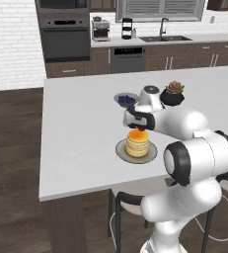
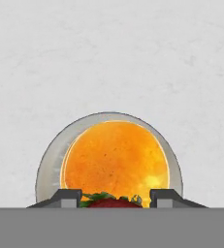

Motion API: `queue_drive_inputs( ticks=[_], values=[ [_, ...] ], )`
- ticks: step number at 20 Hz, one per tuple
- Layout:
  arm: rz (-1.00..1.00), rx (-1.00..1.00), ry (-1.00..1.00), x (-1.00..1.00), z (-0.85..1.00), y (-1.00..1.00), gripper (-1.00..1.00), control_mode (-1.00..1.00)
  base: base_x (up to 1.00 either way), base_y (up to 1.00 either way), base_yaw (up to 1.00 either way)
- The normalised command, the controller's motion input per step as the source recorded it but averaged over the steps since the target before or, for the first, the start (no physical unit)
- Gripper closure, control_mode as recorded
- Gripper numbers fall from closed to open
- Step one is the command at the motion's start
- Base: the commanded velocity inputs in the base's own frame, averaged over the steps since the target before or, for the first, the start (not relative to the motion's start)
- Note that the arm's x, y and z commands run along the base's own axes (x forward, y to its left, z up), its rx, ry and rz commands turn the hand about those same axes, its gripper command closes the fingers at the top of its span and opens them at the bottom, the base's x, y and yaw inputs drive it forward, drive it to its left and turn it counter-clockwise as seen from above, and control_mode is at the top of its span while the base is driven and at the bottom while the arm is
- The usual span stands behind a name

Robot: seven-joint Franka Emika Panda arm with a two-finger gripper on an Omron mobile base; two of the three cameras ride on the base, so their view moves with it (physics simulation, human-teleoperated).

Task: Take the strawberry from the fridge and place it on top of the pancake, located on the dining counter.

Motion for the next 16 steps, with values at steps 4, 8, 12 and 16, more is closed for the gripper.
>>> queue_drive_inputs(
  ticks=[4, 8, 12, 16],
  values=[
    [0.00, 0.00, 0.03, 0.14, -0.11, -0.03, 1.00, -1.00, 0.00, 0.00, 0.00],
    [0.00, 0.00, 0.02, 0.00, -0.12, -0.11, 1.00, -1.00, 0.00, 0.00, 0.00],
    [0.00, 0.00, 0.00, 0.00, -0.07, -0.07, 1.00, -1.00, 0.00, 0.00, 0.00],
    [0.00, 0.00, 0.00, 0.00, -0.09, 0.00, 1.00, -1.00, 0.00, 0.00, 0.00]
  ],
)
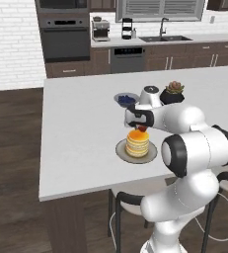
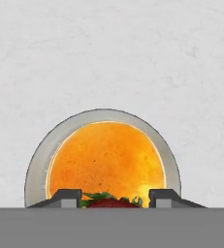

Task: Take the strawberry from the fridge and place it on top of the pancake, located on the dining counter.

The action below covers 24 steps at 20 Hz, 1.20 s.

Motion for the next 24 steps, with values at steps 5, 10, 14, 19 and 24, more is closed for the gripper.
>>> queue_drive_inputs(
  ticks=[5, 10, 14, 19, 24],
  values=[
    [0.00, 0.00, 0.00, 0.00, -0.09, 0.03, 1.00, -1.00, 0.00, 0.00, 0.00],
    [0.00, 0.00, 0.00, 0.00, -0.07, 0.00, 1.00, -1.00, 0.00, 0.00, 0.00],
    [0.00, 0.00, 0.01, 0.00, -0.16, 0.00, 1.00, -1.00, 0.00, 0.00, 0.00],
    [0.00, 0.00, 0.01, 0.00, -0.14, 0.00, 1.00, -1.00, 0.00, 0.00, 0.00],
    [0.00, 0.00, 0.00, 0.02, -0.12, 0.00, 1.00, -1.00, 0.00, 0.00, 0.00]
  ],
)
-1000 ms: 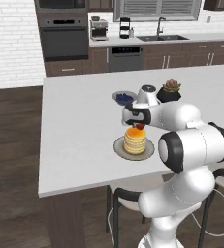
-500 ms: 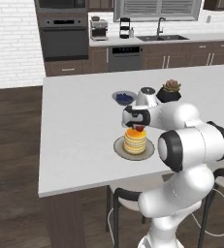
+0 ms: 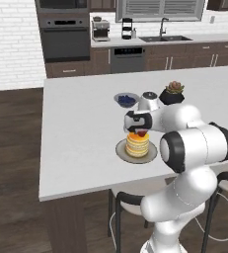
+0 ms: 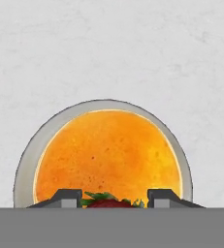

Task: Take the strawberry from the fridge and place it on top of the pancake, located on the dining counter.

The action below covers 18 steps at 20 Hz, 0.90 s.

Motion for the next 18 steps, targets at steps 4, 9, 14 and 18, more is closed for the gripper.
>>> queue_drive_inputs(
  ticks=[4, 9, 14, 18],
  values=[
    [0.00, 0.00, 0.00, 0.11, -0.05, 0.00, 1.00, -1.00, 0.00, 0.00, 0.00],
    [0.00, 0.00, 0.00, 0.27, 0.00, 0.00, 1.00, -1.00, 0.00, 0.00, 0.00],
    [0.00, 0.00, 0.01, 0.01, -0.13, 0.00, 1.00, -1.00, 0.00, 0.00, 0.00],
    [0.00, 0.00, 0.05, -0.23, -0.30, 0.00, 1.00, -1.00, 0.00, 0.00, 0.00]
  ],
)
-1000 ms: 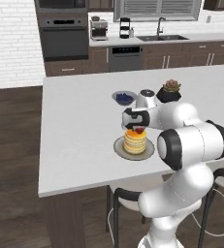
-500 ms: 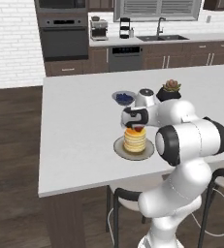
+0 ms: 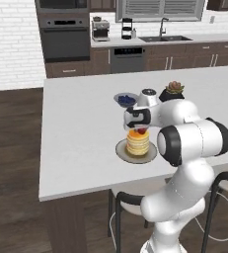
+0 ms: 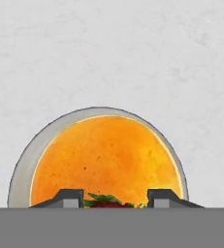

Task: Take the strawberry from the fridge and place it on top of the pancake, located on the dining counter.

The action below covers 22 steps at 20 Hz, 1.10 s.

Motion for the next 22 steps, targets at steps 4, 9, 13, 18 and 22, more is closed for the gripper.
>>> queue_drive_inputs(
  ticks=[4, 9, 13, 18, 22],
  values=[
    [0.00, 0.00, 0.03, -0.58, -0.37, 0.00, 1.00, -1.00, 0.00, 0.00, 0.00],
    [0.00, 0.00, 0.00, -0.29, -0.33, 0.00, 1.00, -1.00, 0.00, 0.00, 0.00],
    [0.00, 0.00, 0.00, 0.16, -0.18, 0.00, 1.00, -1.00, 0.00, 0.00, 0.00],
    [0.00, 0.00, 0.00, 0.21, -0.15, 0.00, 1.00, -1.00, 0.00, 0.00, 0.00],
    [0.00, 0.00, 0.04, -0.04, -0.28, 0.00, 1.00, -1.00, 0.00, 0.00, 0.00]
  ],
)
